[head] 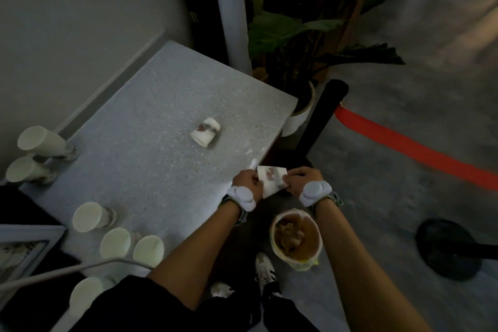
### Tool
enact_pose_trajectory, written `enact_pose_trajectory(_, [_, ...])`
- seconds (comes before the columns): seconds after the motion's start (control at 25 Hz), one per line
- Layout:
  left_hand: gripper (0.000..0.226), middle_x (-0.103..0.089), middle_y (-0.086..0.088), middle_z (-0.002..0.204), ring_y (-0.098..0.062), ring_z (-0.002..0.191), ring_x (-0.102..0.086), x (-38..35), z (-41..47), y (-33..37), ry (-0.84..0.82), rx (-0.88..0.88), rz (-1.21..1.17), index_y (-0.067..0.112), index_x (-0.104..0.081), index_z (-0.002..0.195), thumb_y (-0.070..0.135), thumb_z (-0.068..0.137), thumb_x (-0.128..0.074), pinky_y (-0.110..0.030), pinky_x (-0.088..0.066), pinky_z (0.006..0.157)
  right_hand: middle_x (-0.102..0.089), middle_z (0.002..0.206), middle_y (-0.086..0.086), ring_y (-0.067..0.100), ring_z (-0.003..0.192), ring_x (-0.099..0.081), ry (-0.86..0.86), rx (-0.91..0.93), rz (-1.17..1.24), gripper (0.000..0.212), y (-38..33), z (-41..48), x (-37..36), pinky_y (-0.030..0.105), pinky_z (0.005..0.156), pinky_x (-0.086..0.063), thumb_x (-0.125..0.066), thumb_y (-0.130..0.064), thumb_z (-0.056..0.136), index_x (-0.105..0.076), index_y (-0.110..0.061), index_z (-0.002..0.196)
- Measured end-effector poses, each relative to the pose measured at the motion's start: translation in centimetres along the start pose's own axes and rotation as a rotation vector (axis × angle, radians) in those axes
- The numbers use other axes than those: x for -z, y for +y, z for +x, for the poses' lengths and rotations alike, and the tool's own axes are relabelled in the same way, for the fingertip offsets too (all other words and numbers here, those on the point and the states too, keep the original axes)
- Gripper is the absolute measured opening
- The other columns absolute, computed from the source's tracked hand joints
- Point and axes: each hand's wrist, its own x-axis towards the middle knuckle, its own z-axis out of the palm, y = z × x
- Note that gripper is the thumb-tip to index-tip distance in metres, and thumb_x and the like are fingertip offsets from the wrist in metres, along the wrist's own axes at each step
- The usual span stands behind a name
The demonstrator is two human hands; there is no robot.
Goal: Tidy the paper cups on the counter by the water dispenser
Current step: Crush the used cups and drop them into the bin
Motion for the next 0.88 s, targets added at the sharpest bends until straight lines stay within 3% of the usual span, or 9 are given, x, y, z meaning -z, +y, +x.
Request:
enact_pose_trajectory(0.2, [0.026, -0.07, -0.017, 0.104, -0.032, 0.1, -0.066, -3.5, -1.1, 0.6, -0.158, -0.025, -0.002, 0.004, -0.068, 0.103, 0.025, 0.088, -0.068, -0.032, -0.052, 0.083, -0.068, 0.118, 0.017, 0.032, 0.11, -0.064, -0.014, -0.105, -0.016, 0.029, 4.8, -0.8, 3.2, 0.038, 0.1, -0.05, -0.071, -0.017, 0.084, -0.07, -0.006, 0.11])
enact_pose_trajectory(0.6, [0.028, -0.071, -0.014, 0.11, -0.032, 0.102, -0.068, -9.9, -3.8, 2.0, -0.304, 0.022, 0.056, 0.007, -0.067, 0.108, 0.025, 0.087, -0.066, -0.038, -0.055, 0.092, -0.068, 0.116, 0.021, 0.034, 0.106, -0.064, 0.069, -0.247, 0.097, 0.029, 13.7, 0.1, 5.2, 0.042, 0.102, -0.049, -0.072, -0.009, 0.081, -0.07, -0.001, 0.109])
enact_pose_trajectory(0.72, [0.026, -0.072, -0.012, 0.107, -0.032, 0.103, -0.068, -11.0, -4.3, 2.0, -0.327, 0.044, 0.048, 0.008, -0.069, 0.109, 0.021, 0.088, -0.063, -0.038, -0.054, 0.093, -0.071, 0.108, 0.02, 0.026, 0.087, -0.061, 0.043, -0.292, 0.056, 0.03, 15.8, 0.5, 5.4, 0.041, 0.095, -0.053, -0.072, -0.011, 0.081, -0.07, 0.0, 0.109])
enact_pose_trajectory(0.88, [0.021, -0.065, -0.006, 0.1, -0.026, 0.102, -0.064, -10.7, -4.2, 1.9, -0.341, 0.048, 0.12, 0.012, -0.068, 0.106, 0.025, 0.093, -0.058, -0.031, -0.05, 0.089, -0.069, 0.116, 0.019, 0.021, 0.084, -0.057, 0.035, -0.345, -0.01, 0.035, 17.0, 0.8, 6.2, 0.031, 0.081, -0.051, -0.071, -0.019, 0.082, -0.068, -0.004, 0.113])
